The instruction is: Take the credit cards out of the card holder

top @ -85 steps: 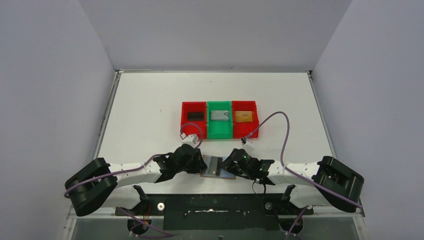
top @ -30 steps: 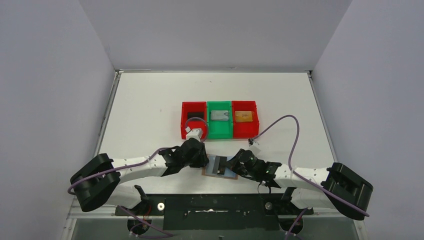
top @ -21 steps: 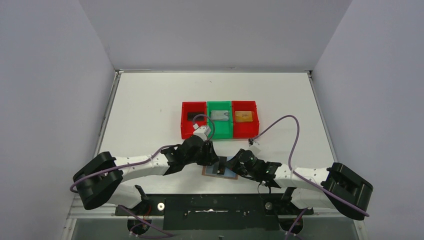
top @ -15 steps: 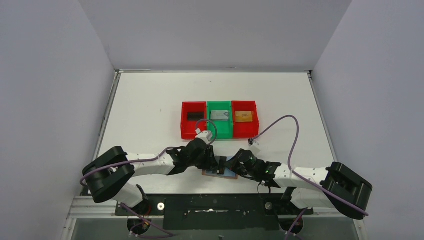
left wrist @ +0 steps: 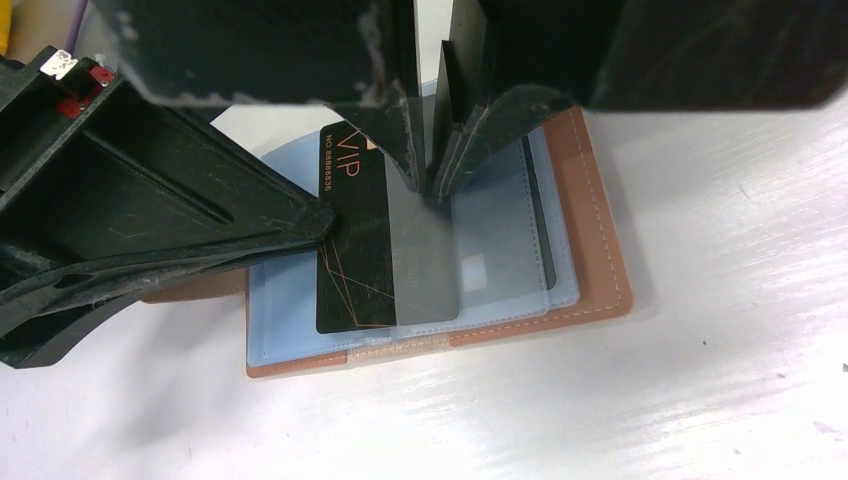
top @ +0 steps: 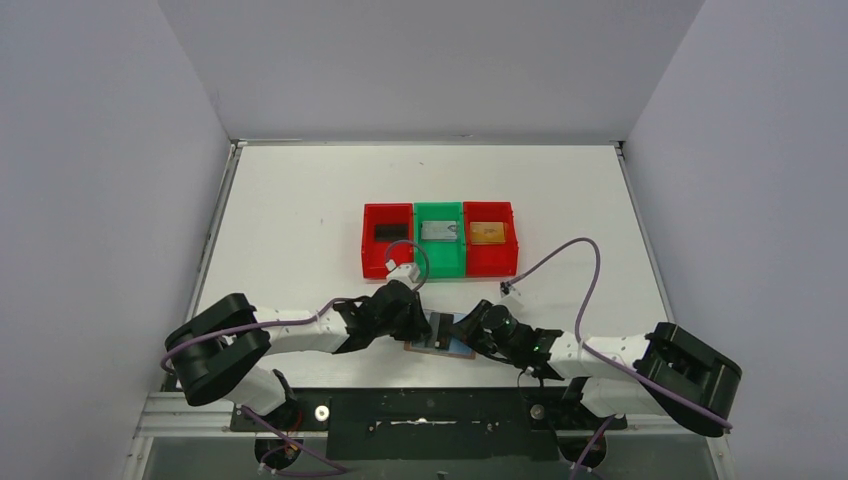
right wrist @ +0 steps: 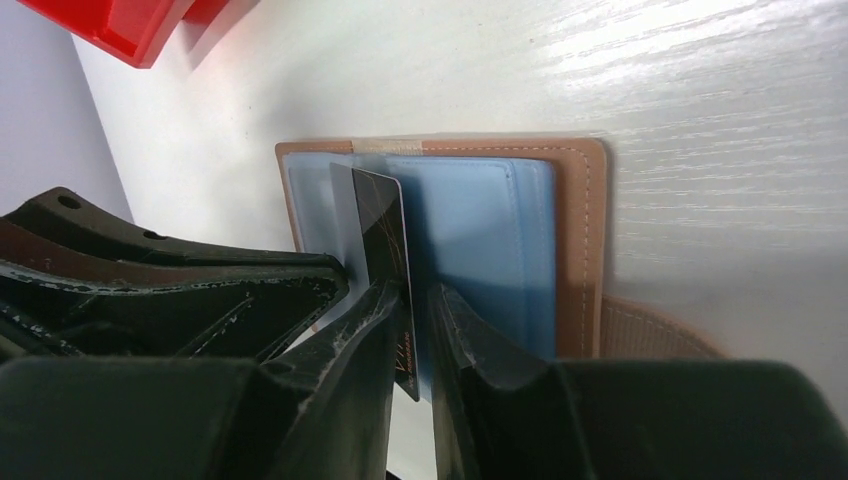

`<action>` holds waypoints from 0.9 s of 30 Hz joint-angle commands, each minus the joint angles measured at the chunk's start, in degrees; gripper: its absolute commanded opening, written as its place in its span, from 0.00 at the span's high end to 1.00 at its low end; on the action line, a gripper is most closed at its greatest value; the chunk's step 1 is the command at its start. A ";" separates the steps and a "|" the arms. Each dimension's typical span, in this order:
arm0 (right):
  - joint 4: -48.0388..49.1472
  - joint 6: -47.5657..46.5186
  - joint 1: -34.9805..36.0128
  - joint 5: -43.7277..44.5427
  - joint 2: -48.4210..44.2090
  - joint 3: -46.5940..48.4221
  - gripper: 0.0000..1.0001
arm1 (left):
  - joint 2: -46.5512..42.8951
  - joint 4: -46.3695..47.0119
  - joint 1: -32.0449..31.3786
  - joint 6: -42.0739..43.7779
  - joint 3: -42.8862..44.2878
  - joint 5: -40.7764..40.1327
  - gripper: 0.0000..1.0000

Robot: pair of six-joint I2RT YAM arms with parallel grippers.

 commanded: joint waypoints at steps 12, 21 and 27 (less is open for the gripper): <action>14.87 2.38 -1.32 -1.96 1.61 -5.01 0.83 | 1.25 -4.67 -0.95 -1.23 -2.90 -1.54 0.93; 15.43 0.26 -1.38 -2.25 0.19 -4.55 0.94 | 0.50 -5.30 -0.95 -1.22 -2.79 -2.02 0.94; 15.34 -0.71 -1.39 -2.38 -0.91 -4.65 0.85 | 0.10 -5.15 -1.01 -1.18 -2.79 -1.93 0.94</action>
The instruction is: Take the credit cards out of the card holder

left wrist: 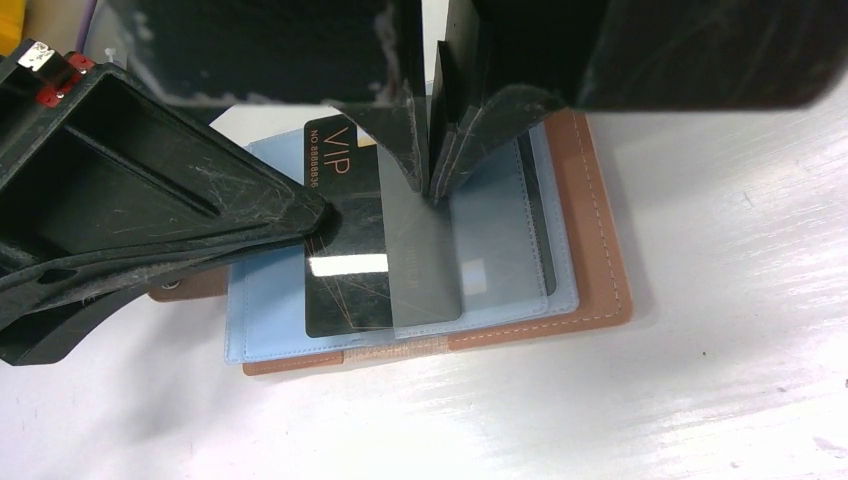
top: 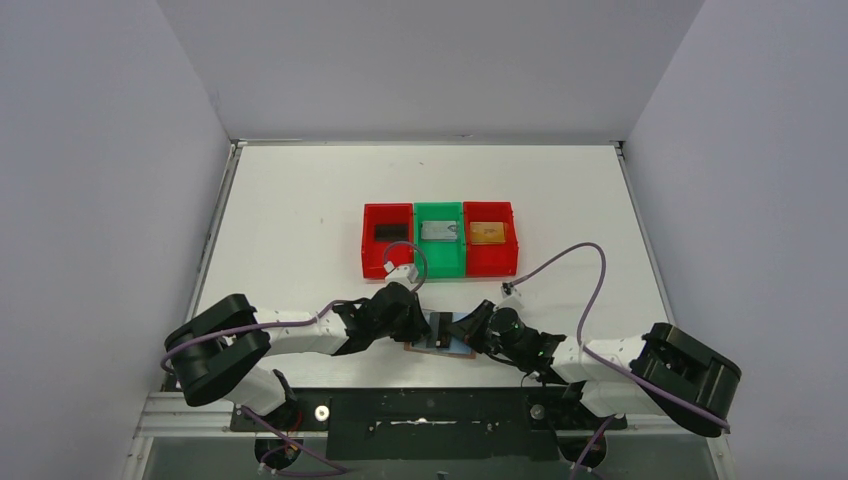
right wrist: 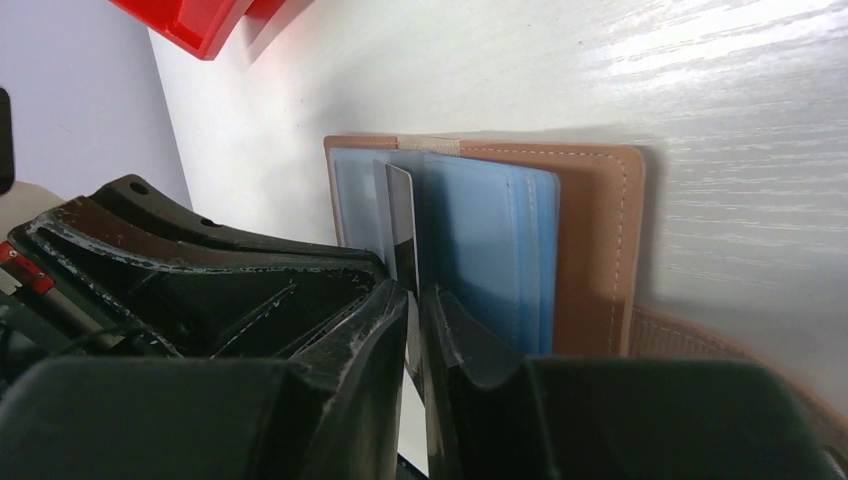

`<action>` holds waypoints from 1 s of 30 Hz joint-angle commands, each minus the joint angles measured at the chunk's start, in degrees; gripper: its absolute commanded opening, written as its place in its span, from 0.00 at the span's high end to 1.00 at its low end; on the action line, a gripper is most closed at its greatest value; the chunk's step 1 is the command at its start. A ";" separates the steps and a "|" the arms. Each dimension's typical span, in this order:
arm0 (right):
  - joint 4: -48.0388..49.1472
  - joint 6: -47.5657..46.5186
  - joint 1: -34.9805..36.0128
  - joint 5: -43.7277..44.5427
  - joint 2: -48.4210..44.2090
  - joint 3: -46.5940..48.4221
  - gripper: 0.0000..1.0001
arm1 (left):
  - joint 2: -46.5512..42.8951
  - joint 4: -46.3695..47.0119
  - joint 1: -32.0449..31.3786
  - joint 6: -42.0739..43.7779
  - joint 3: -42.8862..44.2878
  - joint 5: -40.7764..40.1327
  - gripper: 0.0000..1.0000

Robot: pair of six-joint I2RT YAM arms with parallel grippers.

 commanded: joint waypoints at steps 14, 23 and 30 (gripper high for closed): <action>4.61 -1.32 -1.15 -0.03 -1.52 -1.24 0.98 | -0.10 -7.42 -0.64 0.69 -0.89 -2.31 0.95; -2.29 -1.42 -1.75 2.14 -8.31 -2.20 1.00 | -1.42 -8.55 -0.64 0.31 -1.43 -3.51 0.96; -6.23 -2.81 -1.88 2.60 -11.71 -1.58 1.00 | -2.14 -9.01 -0.74 0.08 -1.21 -3.84 0.96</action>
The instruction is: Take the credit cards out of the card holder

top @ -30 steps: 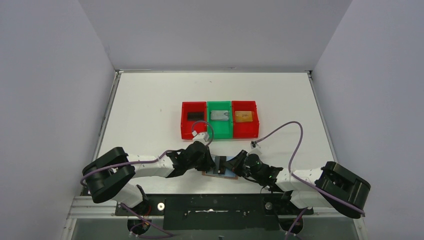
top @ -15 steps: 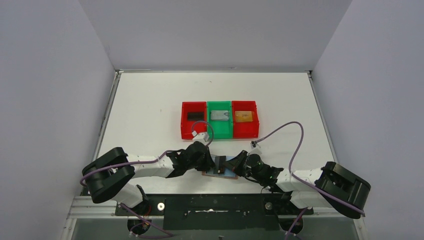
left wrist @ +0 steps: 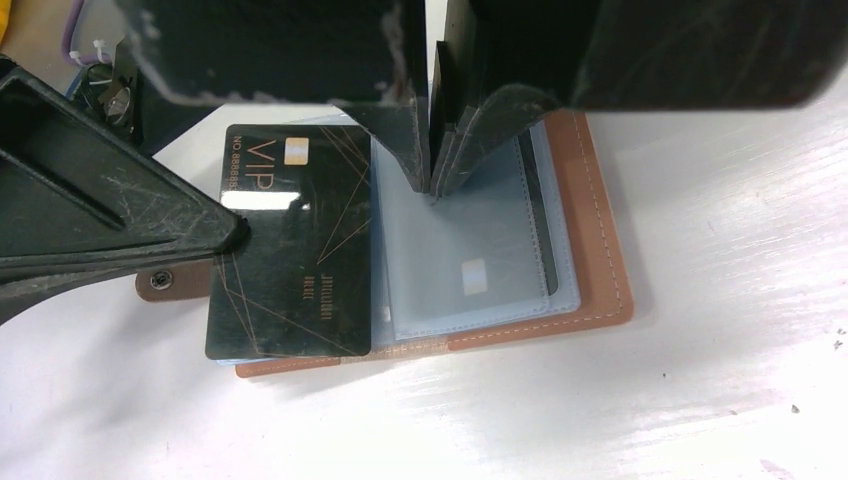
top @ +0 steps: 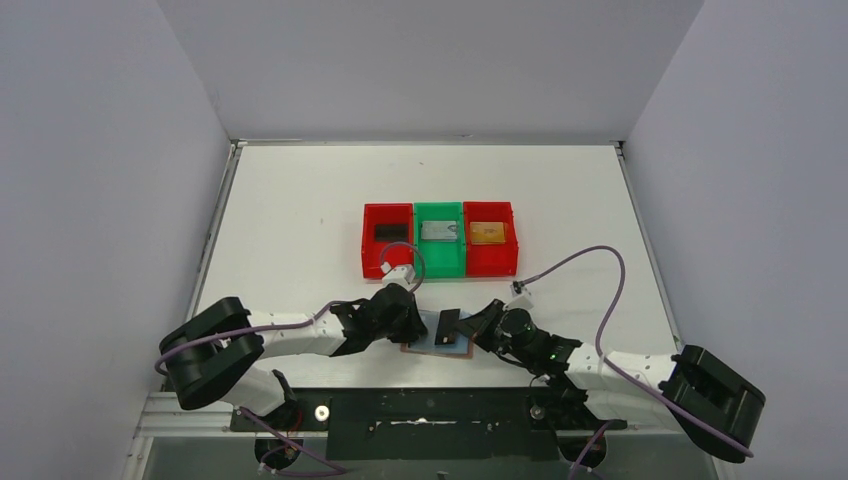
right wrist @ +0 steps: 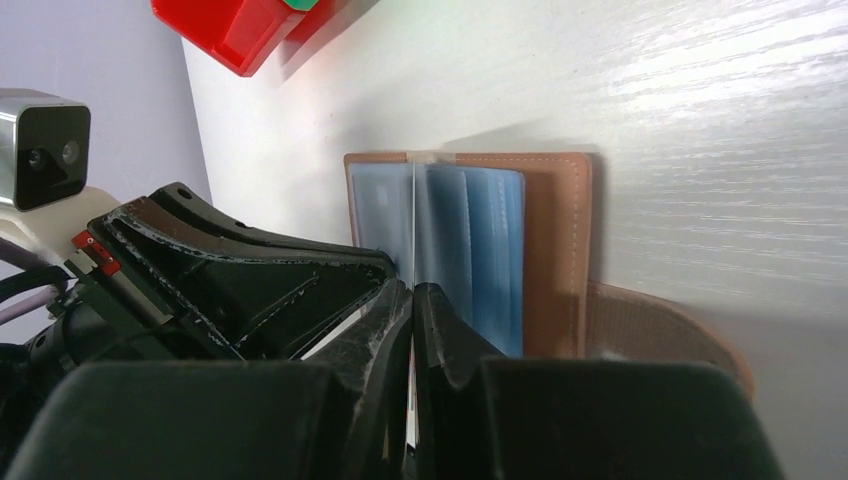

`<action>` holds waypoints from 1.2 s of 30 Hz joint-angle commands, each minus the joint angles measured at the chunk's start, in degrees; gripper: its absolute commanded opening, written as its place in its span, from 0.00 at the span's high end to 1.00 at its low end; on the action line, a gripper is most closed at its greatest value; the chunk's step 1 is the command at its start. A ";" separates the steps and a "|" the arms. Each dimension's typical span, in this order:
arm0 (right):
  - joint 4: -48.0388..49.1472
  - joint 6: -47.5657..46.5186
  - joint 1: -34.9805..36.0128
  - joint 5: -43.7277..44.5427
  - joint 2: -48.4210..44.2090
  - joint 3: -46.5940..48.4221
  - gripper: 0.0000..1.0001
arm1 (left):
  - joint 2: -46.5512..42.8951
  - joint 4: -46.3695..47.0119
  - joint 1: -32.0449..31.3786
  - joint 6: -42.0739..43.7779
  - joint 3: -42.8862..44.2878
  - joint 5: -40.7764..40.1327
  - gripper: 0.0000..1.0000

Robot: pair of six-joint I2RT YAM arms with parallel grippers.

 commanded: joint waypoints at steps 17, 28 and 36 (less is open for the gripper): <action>-6.12 -10.98 -0.43 5.80 -14.50 1.54 1.00 | -8.80 -8.22 -0.98 1.54 1.24 -4.71 0.66; 11.47 -24.71 0.11 -0.59 -14.31 -2.09 1.00 | -22.82 -30.44 4.73 9.75 10.98 -15.02 0.37; 3.40 -36.26 3.21 -0.68 -10.78 7.68 0.98 | -36.08 -38.87 21.35 18.29 14.81 -9.61 0.20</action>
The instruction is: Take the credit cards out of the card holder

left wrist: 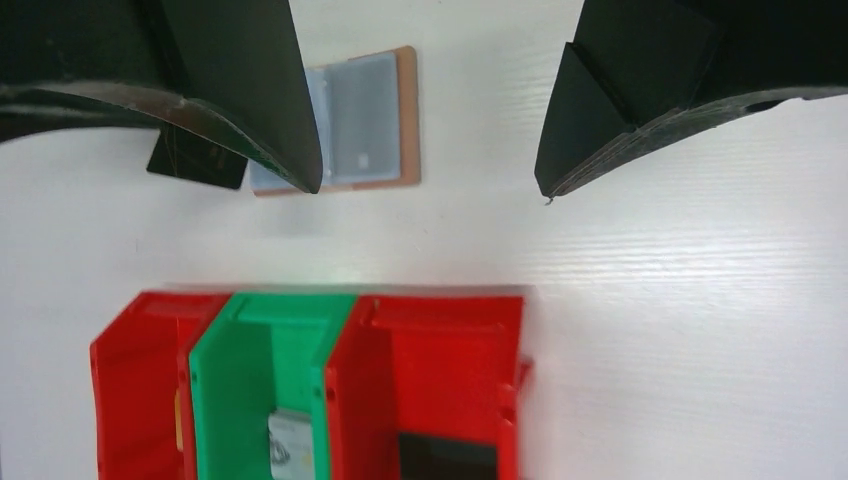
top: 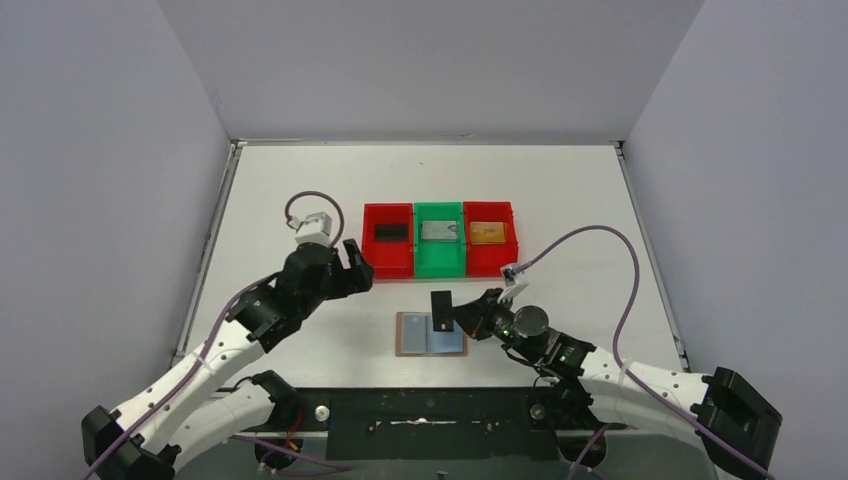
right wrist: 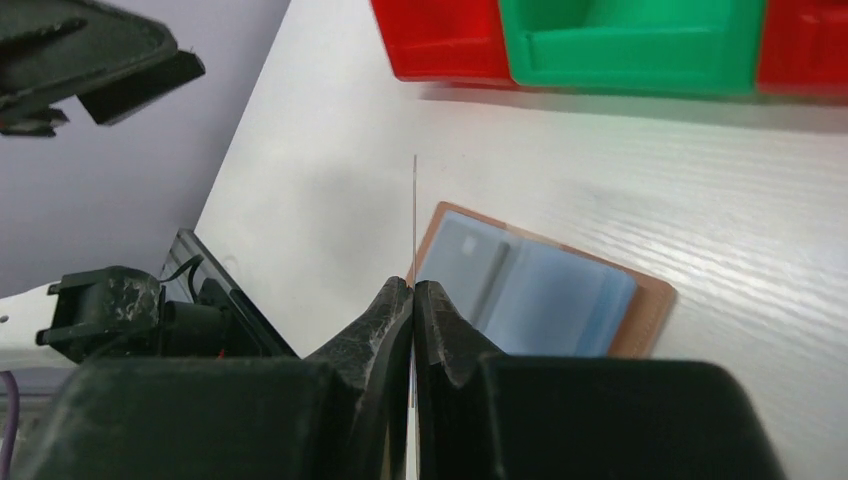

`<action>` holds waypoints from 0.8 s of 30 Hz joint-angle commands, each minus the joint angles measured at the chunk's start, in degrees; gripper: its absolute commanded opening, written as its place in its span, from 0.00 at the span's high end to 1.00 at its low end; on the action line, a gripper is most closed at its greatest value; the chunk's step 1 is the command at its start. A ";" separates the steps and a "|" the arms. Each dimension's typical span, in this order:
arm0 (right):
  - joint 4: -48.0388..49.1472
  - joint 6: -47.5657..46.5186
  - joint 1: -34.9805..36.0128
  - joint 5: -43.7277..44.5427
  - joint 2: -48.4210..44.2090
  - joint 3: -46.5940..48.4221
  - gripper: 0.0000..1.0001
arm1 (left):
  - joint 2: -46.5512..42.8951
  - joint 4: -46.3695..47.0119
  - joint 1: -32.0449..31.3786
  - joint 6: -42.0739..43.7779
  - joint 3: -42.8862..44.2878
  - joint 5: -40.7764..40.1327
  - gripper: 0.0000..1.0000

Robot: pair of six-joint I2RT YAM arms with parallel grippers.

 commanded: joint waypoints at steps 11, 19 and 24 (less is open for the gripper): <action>-10.12 -16.06 7.52 10.60 6.39 17.05 1.00 | 0.12 -3.62 22.31 13.19 2.17 6.02 0.16; -12.87 -25.73 7.41 14.38 8.75 22.28 1.00 | -3.04 -2.15 34.74 14.15 1.42 9.77 0.17; -13.41 -33.39 7.01 15.44 12.56 26.57 1.00 | -7.72 0.11 34.68 13.79 -1.19 11.40 0.17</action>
